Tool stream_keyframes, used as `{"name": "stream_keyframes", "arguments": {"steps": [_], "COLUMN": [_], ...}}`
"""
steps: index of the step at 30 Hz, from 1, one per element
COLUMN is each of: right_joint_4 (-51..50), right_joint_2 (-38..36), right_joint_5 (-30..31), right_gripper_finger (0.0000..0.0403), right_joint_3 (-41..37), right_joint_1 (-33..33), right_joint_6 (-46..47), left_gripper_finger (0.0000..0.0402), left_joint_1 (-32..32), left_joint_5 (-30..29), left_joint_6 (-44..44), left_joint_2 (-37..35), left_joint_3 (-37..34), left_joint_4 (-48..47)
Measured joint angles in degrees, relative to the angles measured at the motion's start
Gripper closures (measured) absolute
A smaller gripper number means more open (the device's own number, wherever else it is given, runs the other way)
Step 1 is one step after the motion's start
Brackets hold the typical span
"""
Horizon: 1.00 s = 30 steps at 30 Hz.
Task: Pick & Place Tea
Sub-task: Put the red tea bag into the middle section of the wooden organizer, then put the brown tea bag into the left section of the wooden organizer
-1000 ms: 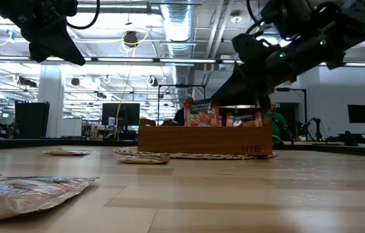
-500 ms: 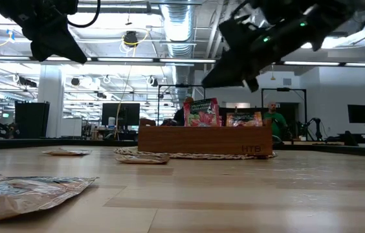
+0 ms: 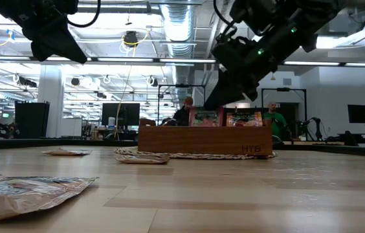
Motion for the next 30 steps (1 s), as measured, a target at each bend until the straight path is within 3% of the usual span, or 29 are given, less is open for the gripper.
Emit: {"name": "stream_keyframes", "arguments": {"steps": [9,15,22,30], "right_joint_4": [1.1,0.0,-16.8,-32.5], "right_joint_2": [-1.2,-8.7,-24.1,-38.9], "right_joint_5": [1.4,3.0,3.9,4.3], "right_gripper_finger": [0.0399,0.0402,0.0402,0.0403], "right_joint_3": [0.0,0.0,0.0,-1.4], "right_joint_1": [1.5,1.6,4.0,12.6], "right_joint_6": [0.0,-3.0,-2.3,7.2], "left_gripper_finger": [0.04,0.04,0.04,0.04], "left_joint_1": [0.0,0.0,0.0,0.0], "left_joint_5": [0.0,0.0,0.0,0.2], "left_joint_6": [0.2,0.2,0.2,0.1], "left_joint_2": [0.0,0.0,0.0,0.0], "left_joint_3": [0.0,0.0,0.0,0.0], "left_joint_4": [0.0,0.0,-0.1,-0.5]}}
